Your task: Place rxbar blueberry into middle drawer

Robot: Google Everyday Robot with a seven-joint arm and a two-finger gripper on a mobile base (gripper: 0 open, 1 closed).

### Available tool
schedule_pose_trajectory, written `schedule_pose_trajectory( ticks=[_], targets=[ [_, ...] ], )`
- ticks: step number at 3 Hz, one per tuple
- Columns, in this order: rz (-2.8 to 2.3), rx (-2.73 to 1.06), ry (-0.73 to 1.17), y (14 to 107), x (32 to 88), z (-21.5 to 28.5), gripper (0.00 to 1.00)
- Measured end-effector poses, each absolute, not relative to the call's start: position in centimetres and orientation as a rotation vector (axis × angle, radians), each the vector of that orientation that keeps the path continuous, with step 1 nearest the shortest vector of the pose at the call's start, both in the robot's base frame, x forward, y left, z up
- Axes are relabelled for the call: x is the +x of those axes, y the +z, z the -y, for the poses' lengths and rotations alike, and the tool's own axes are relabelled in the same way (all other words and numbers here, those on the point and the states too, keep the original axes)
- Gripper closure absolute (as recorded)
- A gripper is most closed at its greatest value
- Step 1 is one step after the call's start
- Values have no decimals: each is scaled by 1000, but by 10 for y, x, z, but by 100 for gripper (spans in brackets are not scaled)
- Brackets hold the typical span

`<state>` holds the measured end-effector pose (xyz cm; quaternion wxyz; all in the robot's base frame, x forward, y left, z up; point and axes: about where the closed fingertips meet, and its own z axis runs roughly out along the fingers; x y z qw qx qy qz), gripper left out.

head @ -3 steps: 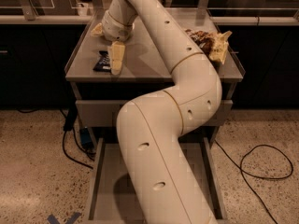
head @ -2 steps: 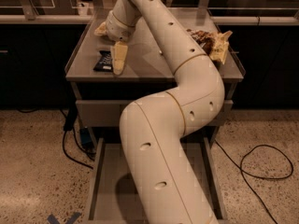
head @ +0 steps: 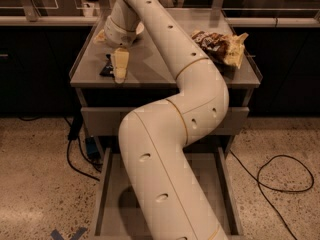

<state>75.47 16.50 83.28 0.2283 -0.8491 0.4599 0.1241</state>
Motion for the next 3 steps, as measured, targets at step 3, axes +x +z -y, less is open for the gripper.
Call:
schedule_pose_trajectory(
  ticks=[3],
  targets=[
    [-1254, -2318, 369, 820, 759, -177, 17]
  ],
)
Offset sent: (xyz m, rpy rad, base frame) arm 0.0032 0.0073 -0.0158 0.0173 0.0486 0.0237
